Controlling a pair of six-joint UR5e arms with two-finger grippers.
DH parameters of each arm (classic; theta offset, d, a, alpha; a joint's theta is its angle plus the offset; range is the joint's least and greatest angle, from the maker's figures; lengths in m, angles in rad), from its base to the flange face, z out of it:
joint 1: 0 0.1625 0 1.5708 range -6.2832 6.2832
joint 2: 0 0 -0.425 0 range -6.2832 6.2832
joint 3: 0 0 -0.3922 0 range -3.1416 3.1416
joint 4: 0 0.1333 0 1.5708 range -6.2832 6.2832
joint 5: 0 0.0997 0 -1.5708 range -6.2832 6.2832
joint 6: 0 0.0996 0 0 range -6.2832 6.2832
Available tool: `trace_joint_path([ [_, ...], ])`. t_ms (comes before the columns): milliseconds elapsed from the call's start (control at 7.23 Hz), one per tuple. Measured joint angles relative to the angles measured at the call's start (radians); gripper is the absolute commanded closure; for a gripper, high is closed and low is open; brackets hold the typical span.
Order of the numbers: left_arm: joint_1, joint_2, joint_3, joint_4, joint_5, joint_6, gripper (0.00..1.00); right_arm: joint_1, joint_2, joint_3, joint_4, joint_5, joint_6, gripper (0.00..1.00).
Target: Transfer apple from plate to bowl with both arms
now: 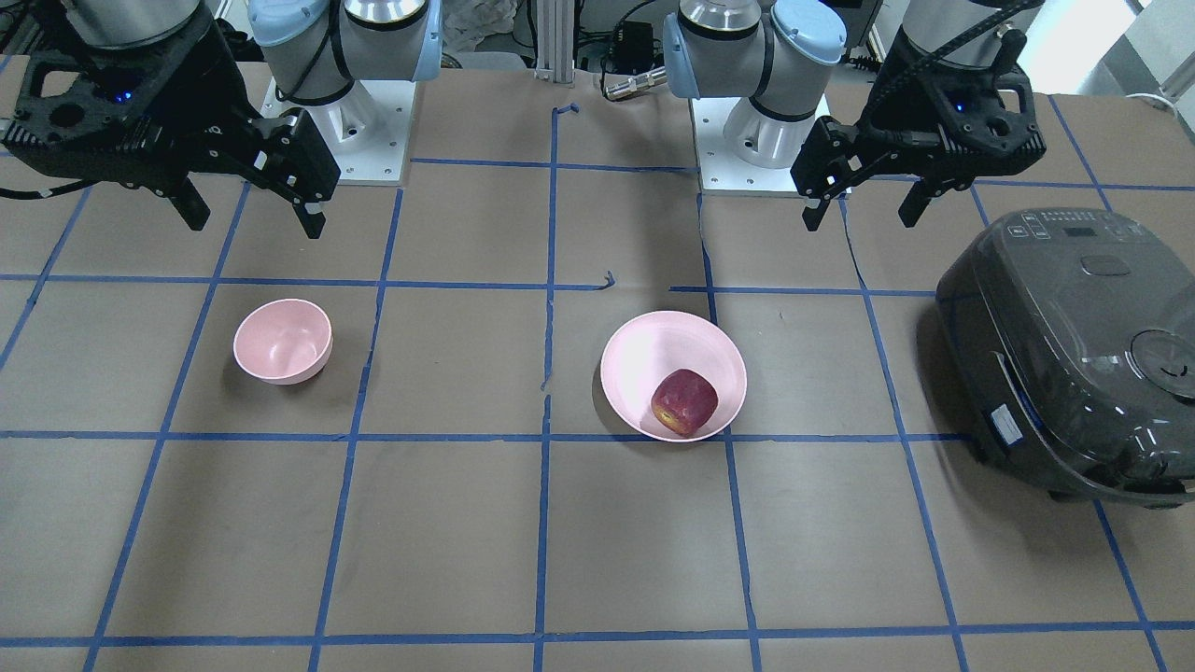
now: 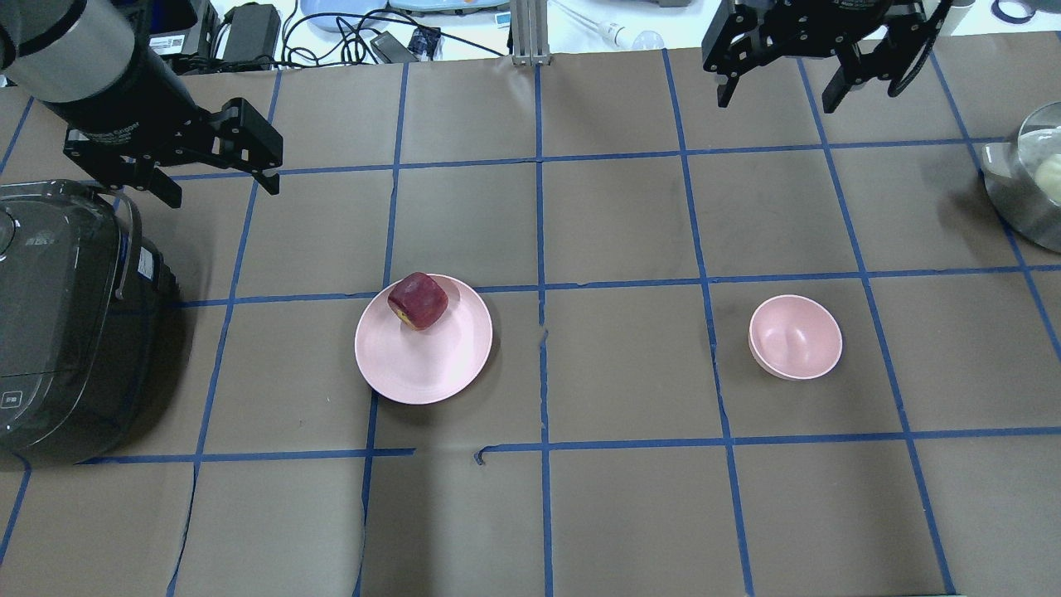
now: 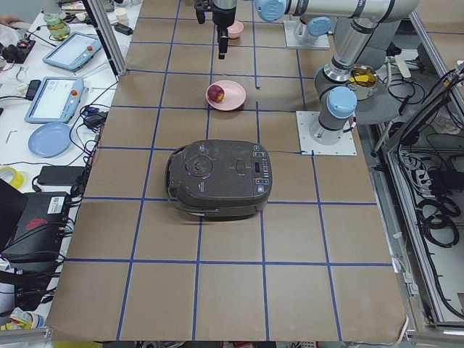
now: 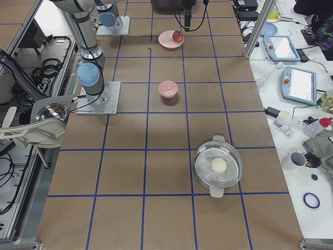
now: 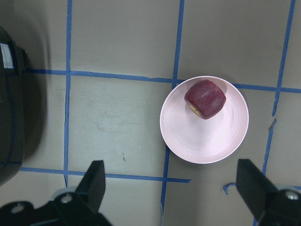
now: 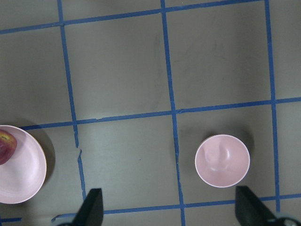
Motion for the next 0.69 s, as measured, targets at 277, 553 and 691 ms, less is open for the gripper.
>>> trace_joint_path([
  [277,0.000,-0.002,-0.001,0.002,-0.004,-0.001,0.00,0.000,0.000,0.000,0.000,-0.001,0.000,0.00],
  [553,0.000,-0.005,-0.001,0.004,-0.006,-0.002,0.00,0.000,0.000,0.001,0.000,0.000,0.001,0.00],
  [691,0.000,-0.007,-0.001,0.006,-0.007,-0.003,0.00,0.000,0.000,0.002,0.000,0.000,0.002,0.00],
])
